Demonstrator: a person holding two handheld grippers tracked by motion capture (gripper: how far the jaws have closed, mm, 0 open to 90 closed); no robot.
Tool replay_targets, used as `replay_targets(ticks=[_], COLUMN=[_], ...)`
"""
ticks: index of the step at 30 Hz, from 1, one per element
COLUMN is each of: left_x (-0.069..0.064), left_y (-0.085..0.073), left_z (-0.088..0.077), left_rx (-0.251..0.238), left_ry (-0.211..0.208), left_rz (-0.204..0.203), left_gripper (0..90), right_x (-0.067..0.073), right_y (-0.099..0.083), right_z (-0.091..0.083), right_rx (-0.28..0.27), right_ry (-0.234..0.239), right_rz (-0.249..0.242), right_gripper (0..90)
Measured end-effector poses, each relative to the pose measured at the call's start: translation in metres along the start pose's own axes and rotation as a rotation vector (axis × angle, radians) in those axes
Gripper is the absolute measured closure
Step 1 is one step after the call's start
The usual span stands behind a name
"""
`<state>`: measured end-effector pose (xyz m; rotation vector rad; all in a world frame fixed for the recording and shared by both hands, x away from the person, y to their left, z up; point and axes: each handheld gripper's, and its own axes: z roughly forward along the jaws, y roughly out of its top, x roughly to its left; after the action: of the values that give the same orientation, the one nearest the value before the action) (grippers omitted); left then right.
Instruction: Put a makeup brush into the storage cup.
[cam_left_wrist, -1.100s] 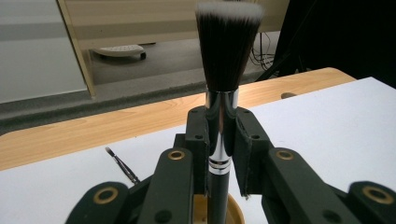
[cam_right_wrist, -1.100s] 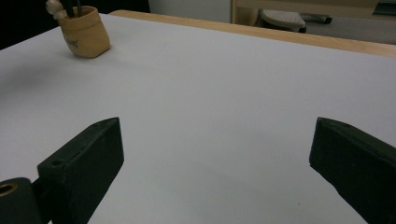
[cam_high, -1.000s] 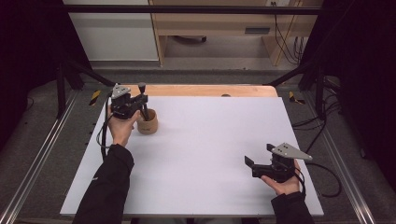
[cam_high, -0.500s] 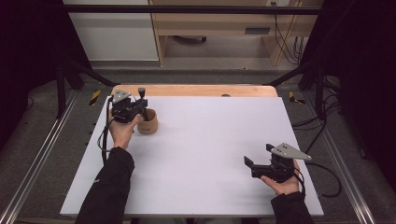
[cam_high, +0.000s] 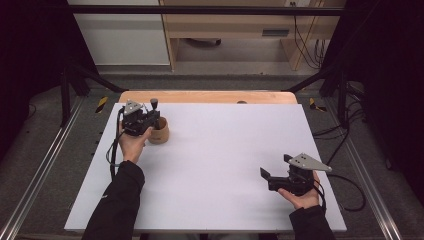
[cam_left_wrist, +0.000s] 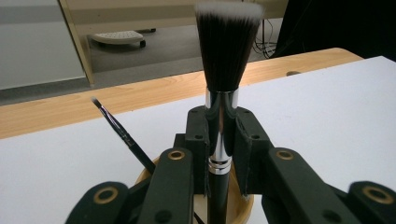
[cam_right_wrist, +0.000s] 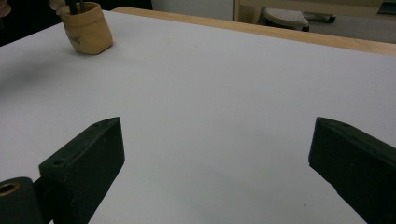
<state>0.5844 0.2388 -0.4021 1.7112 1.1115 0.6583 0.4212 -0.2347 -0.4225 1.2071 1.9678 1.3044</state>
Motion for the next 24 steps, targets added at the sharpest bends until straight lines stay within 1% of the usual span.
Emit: replay_targets(ticks=[8,10,13,16,21,22,24], left_x=[-0.002,-0.002,-0.003,-0.003,-0.006,-0.006,-0.006], left_y=[-0.005,-0.007,-0.009,-0.011,-0.010,-0.010,-0.009], left_z=[0.002,0.003,0.004,0.004,0.001,0.001,-0.001], left_rx=[0.015,0.025,0.039,0.043,0.052,0.052,0.045], left_ry=[-0.001,-0.001,0.006,0.007,0.007,0.005,-0.003], left_rz=[0.007,0.006,0.016,0.012,0.038,0.038,0.029], left_gripper=[77.2,77.2,77.1,76.9,76.5,76.0,72.3], right_x=[0.000,0.001,0.000,0.000,0.001,0.001,0.001], right_y=[0.001,0.001,0.000,0.001,0.001,0.001,0.001], right_z=[0.000,0.000,0.000,-0.001,-0.001,-0.001,-0.002], right_rx=[-0.001,-0.001,-0.001,-0.003,-0.005,-0.004,-0.006], right_ry=[0.001,0.001,0.000,-0.001,0.002,0.000,0.000], right_rz=[-0.003,-0.003,-0.005,-0.001,0.000,-0.002,-0.002], right_gripper=[4.1,4.1,4.1,4.1,4.1,4.1,4.1])
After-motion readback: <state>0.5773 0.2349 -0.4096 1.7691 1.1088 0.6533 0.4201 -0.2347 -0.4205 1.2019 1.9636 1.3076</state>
